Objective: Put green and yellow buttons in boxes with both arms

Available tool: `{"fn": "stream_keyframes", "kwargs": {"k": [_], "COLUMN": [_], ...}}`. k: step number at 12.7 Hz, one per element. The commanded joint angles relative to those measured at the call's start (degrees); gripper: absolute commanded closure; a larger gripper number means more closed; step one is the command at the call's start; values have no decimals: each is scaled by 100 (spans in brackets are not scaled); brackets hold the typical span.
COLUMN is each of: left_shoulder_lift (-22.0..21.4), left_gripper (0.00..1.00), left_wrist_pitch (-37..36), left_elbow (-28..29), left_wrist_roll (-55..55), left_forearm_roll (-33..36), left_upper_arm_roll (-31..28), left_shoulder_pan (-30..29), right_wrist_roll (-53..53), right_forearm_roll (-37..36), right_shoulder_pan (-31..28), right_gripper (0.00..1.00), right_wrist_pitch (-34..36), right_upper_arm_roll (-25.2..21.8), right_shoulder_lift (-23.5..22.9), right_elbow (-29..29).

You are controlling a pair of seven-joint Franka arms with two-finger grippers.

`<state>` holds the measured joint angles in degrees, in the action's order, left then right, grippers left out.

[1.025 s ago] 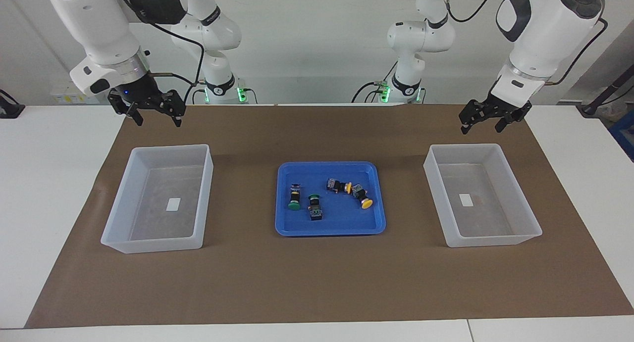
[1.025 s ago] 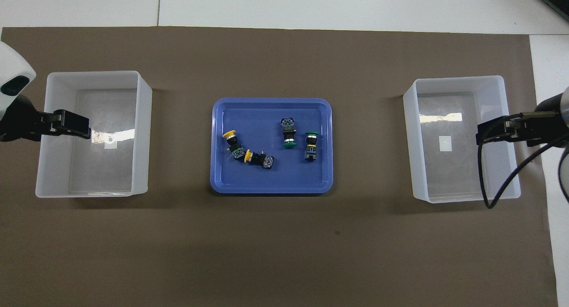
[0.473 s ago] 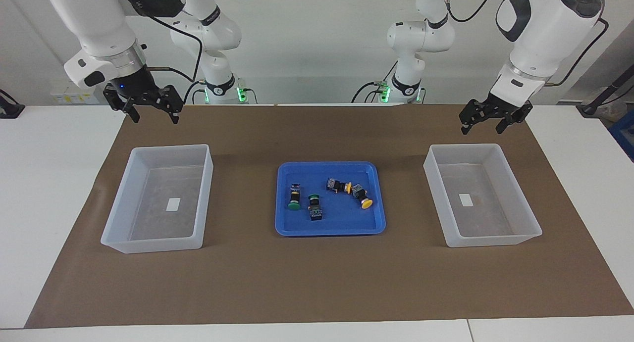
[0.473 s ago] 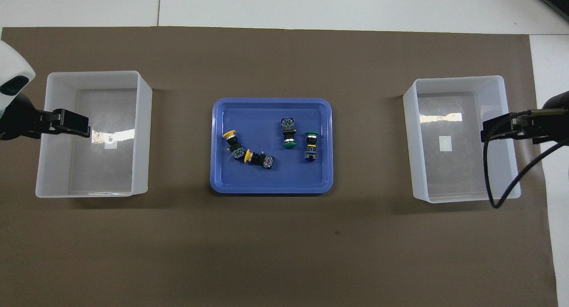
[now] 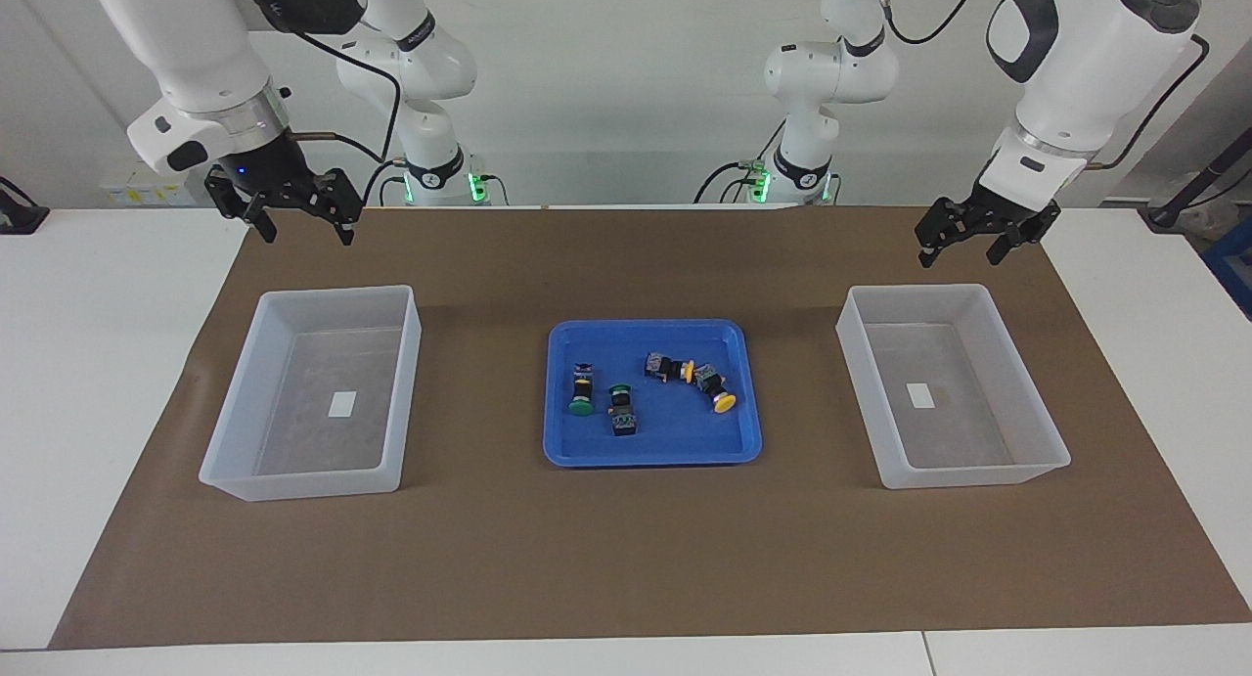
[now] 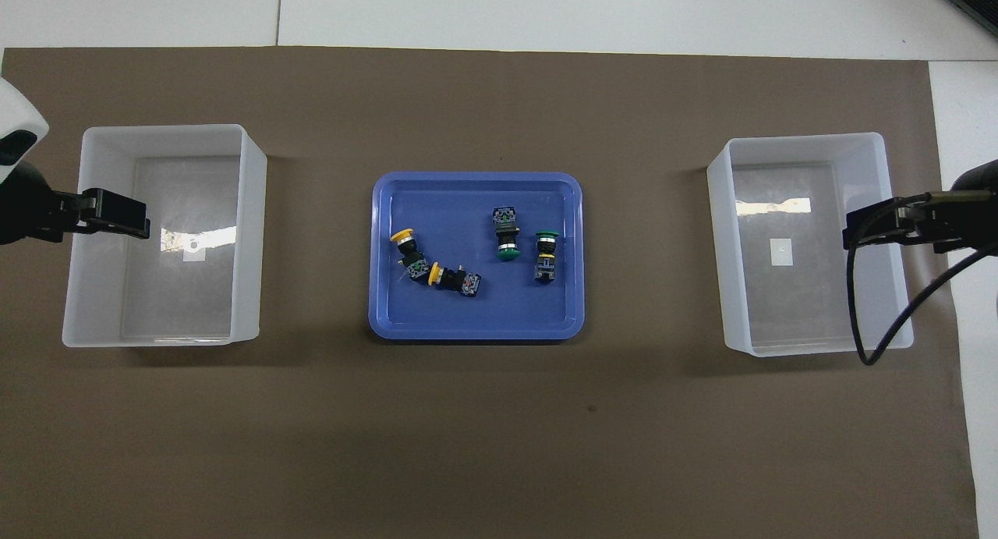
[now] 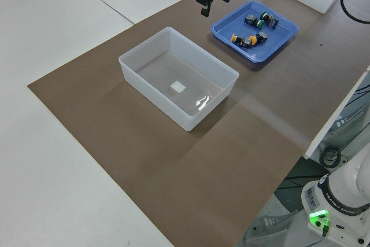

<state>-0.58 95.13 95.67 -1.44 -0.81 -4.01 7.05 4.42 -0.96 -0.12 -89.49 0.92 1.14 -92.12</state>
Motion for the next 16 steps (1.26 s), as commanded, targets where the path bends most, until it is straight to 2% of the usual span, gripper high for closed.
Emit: {"fn": "stream_keyframes", "kwargs": {"k": [1, 3, 8, 16], "left_shoulder_lift": [-109, -109, -153, -66], "left_gripper": [0, 0, 0, 0], "left_wrist_pitch": [128, 181, 497, 1490], "left_elbow": [136, 171, 478, 1216], "left_wrist_roll": [47, -84, -1260, -4695], "left_forearm_roll": [2, 2, 2, 37], "left_upper_arm_roll": [41, 50, 85, 85], "left_shoulder_pan": [-64, -46, 357, 1763], "right_wrist_roll": [103, 94, 103, 77], "right_forearm_roll": [-26, -185, -80, -79], "right_shoulder_pan": [-14, 3, -14, -41], "right_gripper": [0, 0, 0, 0], "right_wrist_pitch": [-42, -33, -42, -42], "right_upper_arm_roll": [31, 48, 57, 57], "right_shoulder_lift": [35, 35, 35, 35], "right_elbow": [-42, -51, -51, -51]}}
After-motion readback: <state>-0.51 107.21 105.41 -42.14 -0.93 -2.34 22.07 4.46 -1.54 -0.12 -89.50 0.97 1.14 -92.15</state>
